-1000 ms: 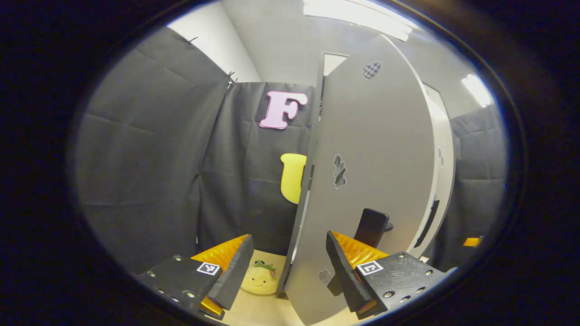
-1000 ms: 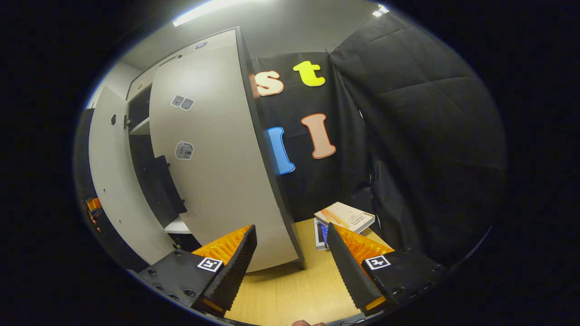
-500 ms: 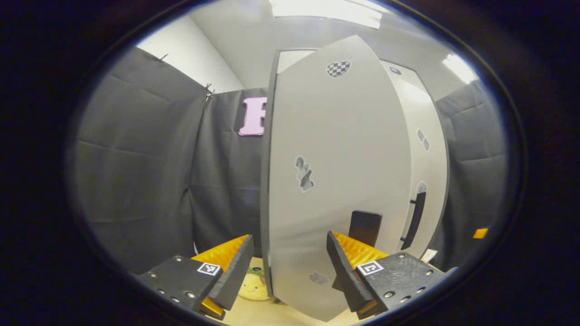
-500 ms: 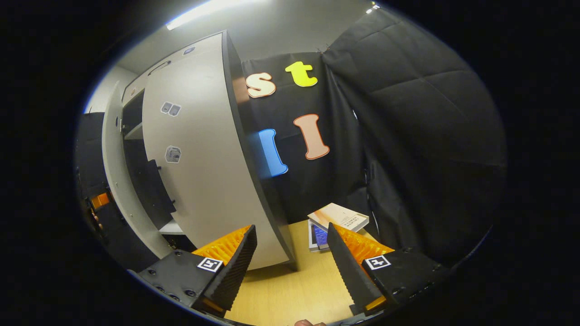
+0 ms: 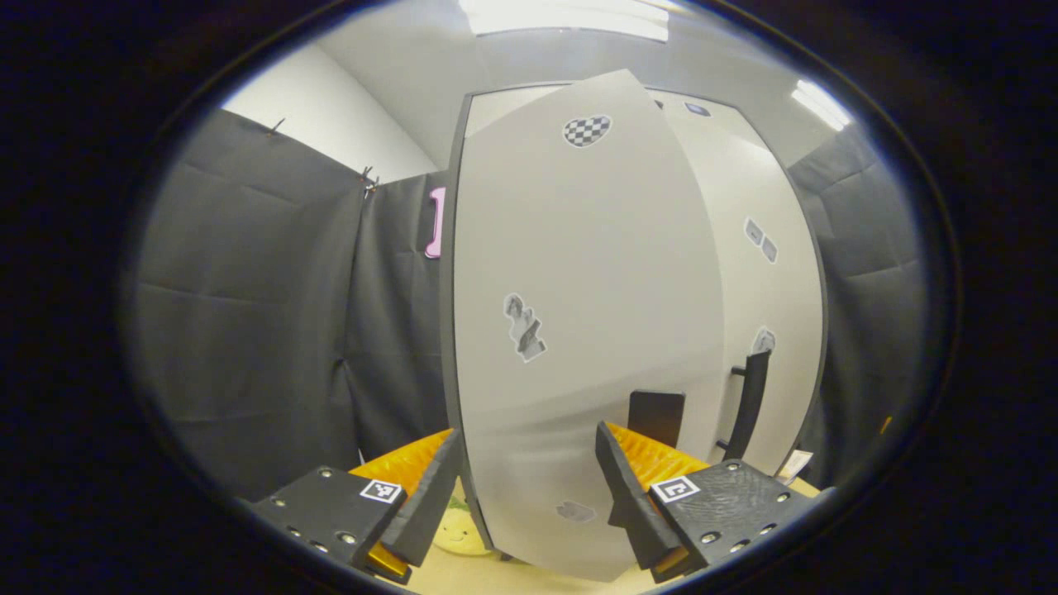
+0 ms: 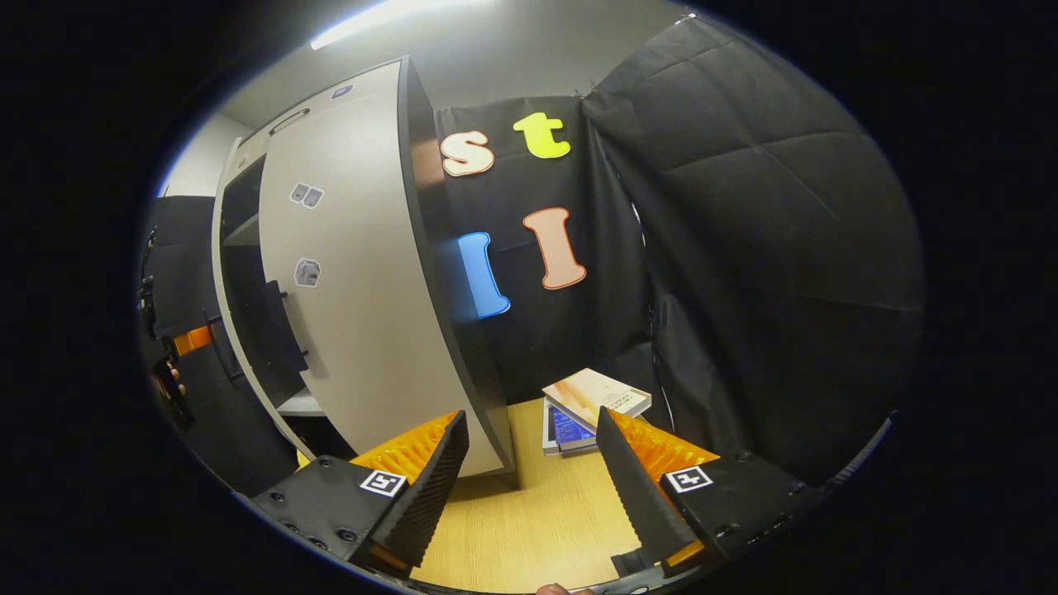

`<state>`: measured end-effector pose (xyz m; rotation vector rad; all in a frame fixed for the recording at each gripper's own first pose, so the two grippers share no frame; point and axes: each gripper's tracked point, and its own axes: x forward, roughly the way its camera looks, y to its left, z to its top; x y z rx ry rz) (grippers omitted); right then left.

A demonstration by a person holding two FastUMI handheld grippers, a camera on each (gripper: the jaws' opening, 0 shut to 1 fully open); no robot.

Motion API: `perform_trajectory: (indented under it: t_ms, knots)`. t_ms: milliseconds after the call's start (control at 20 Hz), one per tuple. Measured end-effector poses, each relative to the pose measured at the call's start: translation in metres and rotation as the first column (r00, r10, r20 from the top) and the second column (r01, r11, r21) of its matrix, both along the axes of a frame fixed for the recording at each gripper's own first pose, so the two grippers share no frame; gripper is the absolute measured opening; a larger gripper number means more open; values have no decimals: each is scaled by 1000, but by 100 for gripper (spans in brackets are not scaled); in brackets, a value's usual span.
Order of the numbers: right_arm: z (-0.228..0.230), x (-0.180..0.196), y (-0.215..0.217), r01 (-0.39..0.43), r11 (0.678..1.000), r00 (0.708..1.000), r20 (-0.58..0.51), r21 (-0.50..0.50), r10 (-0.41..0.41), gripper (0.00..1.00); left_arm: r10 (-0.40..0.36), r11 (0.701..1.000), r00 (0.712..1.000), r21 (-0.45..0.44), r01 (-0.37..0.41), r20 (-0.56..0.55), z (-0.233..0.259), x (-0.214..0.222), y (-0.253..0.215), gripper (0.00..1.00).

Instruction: Grab one shoe with the right hand and put it into the shoe cabinet, grab the other shoe with the left hand and put it into the shoe cabinet; then close the right door with the right hand and the left door with the left hand.

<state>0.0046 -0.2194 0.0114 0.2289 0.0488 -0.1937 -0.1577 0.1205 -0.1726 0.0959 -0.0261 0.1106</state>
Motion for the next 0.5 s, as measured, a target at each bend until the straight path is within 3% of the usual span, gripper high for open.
perform_trajectory:
  t_ms: [200,500]
  knots:
    - [8,0,12,-28,999,1000,5,-41,28,98,-46,997,999,-68,48,29,-4,-25,-6,92]
    - [24,10,47,-54,990,998,12,-127,56,98,-66,995,998,-72,67,21,-10,-63,10,91]
